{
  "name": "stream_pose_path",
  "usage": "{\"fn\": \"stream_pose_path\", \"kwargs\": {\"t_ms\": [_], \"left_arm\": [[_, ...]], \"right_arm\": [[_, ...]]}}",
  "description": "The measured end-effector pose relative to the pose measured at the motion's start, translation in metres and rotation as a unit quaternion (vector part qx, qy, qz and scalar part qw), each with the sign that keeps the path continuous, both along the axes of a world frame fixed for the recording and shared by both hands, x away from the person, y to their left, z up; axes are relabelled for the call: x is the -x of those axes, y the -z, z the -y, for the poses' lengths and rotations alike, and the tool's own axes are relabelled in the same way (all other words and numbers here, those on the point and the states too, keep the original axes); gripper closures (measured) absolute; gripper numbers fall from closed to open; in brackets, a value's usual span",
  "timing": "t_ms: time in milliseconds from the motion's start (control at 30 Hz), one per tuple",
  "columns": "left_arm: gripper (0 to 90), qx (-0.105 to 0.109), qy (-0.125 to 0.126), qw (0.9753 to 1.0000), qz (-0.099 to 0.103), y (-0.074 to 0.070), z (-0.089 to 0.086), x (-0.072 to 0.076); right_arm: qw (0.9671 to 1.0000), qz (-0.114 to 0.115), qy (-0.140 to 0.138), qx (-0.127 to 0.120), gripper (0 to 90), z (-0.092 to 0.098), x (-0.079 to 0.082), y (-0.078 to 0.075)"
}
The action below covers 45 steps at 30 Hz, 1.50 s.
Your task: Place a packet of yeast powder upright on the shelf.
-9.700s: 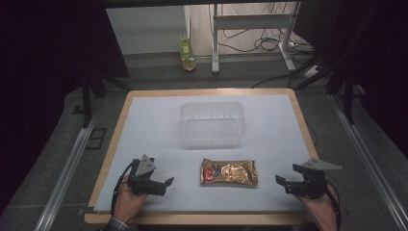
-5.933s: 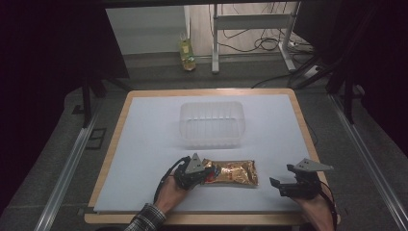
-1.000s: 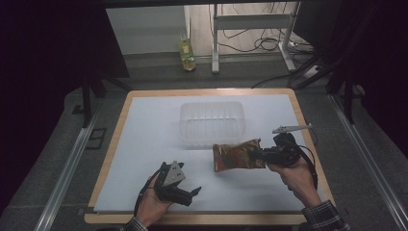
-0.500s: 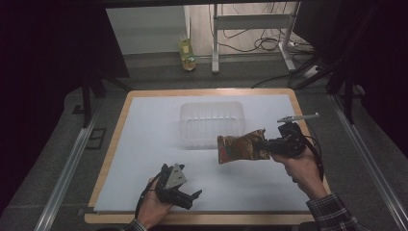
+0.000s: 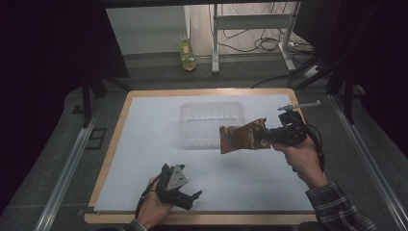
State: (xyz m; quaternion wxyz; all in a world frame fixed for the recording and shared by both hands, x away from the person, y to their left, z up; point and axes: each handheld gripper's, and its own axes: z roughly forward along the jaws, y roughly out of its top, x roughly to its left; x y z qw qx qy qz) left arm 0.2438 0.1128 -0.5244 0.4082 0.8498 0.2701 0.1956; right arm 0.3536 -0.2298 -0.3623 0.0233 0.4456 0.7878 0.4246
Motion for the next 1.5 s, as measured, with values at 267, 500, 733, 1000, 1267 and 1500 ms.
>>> {"fn": "stream_pose_path", "kwargs": {"t_ms": [267,500,733,1000,1267,1500], "left_arm": [[0.0,-0.003,0.001,1.0,0.003,0.0,-0.001,0.0],[0.0,-0.006,0.003,1.0,0.007,0.0,0.0,0.001],[0.0,-0.008,0.005,0.9999,0.01,0.0,0.0,0.001],[0.0,-0.005,0.003,0.9999,0.014,-0.001,-0.001,0.001],[0.0,-0.004,0.002,0.9999,0.014,-0.001,-0.002,0.001],[0.0,-0.004,0.004,0.9999,0.014,-0.001,-0.002,0.001]], "right_arm": [[0.9999,0.004,0.005,0.009,80.1,-0.01,-0.012,-0.009],[0.9998,0.008,0.014,0.014,80.1,-0.023,-0.026,-0.017],[0.9995,0.01,0.023,0.019,80.1,-0.033,-0.036,-0.021],[0.9991,0.013,0.031,0.028,80.1,-0.044,-0.048,-0.021],[0.9976,0.017,0.047,0.049,80.1,-0.056,-0.061,-0.02],[0.996,0.008,0.061,0.066,80.2,-0.066,-0.074,-0.014]]}}
